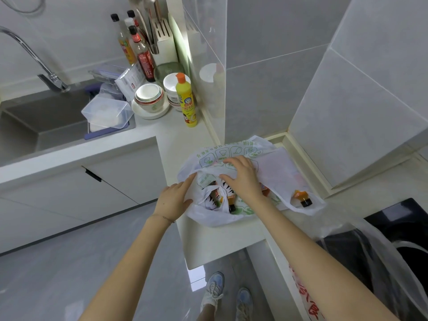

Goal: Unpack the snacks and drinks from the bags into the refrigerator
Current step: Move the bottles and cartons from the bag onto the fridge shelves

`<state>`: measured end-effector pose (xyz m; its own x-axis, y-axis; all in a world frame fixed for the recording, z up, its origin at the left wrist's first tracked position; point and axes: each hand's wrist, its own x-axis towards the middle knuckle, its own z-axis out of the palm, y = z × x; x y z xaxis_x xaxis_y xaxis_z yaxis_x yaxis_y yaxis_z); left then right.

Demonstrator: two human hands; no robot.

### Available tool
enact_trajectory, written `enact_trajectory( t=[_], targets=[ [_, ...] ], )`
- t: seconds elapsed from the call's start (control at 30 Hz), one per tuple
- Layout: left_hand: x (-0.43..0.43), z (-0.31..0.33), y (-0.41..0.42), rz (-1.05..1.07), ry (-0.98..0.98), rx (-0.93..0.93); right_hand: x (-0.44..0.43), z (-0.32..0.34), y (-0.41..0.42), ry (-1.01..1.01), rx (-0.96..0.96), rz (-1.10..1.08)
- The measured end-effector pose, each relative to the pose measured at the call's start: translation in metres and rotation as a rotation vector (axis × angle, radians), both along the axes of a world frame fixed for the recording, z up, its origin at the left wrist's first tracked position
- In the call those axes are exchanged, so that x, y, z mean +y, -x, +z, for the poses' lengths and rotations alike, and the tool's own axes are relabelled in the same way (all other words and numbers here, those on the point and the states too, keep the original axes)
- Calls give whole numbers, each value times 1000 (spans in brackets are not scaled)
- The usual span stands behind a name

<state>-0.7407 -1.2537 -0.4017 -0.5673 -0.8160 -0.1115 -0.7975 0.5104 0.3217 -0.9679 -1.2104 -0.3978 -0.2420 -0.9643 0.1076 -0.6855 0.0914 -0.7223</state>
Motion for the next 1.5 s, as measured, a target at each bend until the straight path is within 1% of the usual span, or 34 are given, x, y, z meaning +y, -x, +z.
enact_trajectory(
  t=[0.07, 0.13, 0.23, 0.33, 0.4, 0.47, 0.57, 0.67, 0.73, 0.8, 0.87, 0.93, 1.0, 1.07, 1.17, 1.3, 1.5],
  targets=[
    [0, 3, 1, 26, -32, 26, 12, -7, -9, 61, 51, -8],
    [-1, 3, 0, 55, -78, 53, 23, -16, -17, 58, 71, 26],
    [-1, 1, -1, 109, -194, 115, 32, -30, -27, -59, 109, 56],
    [4, 0, -3, 106, -290, 224, 35, -37, -35, -197, 106, 96],
    [8, -1, -6, 87, -319, 261, 37, -36, -40, -276, 95, 148],
    [10, -3, -9, 86, -339, 298, 41, -37, -47, -301, 56, 185],
    [13, -4, -11, 109, -377, 362, 48, -43, -60, -279, 7, 207],
    [13, -6, -14, 139, -406, 413, 55, -49, -69, -177, -38, 163],
    [14, -6, -11, 202, -446, 456, 61, -47, -75, -102, -55, 173],
    [18, -4, -4, 283, -496, 483, 67, -43, -84, -121, -74, 228],
    [23, -1, 3, 308, -502, 473, 70, -41, -90, -179, -91, 291],
    [26, 1, 8, 242, -455, 423, 73, -42, -92, -189, -127, 287],
    [25, 1, 8, 188, -411, 371, 75, -41, -88, -197, -154, 190],
    [21, -3, 3, 160, -379, 281, 75, -40, -81, -211, -180, 36],
    [18, -8, -7, 130, -388, 150, 75, -43, -71, -277, -196, -133],
    [23, -12, -11, 82, -400, 132, 78, -51, -73, -440, -160, -145],
    [35, -20, -8, 25, -382, 17, 86, -65, -78, -545, -253, -160]
  ],
)
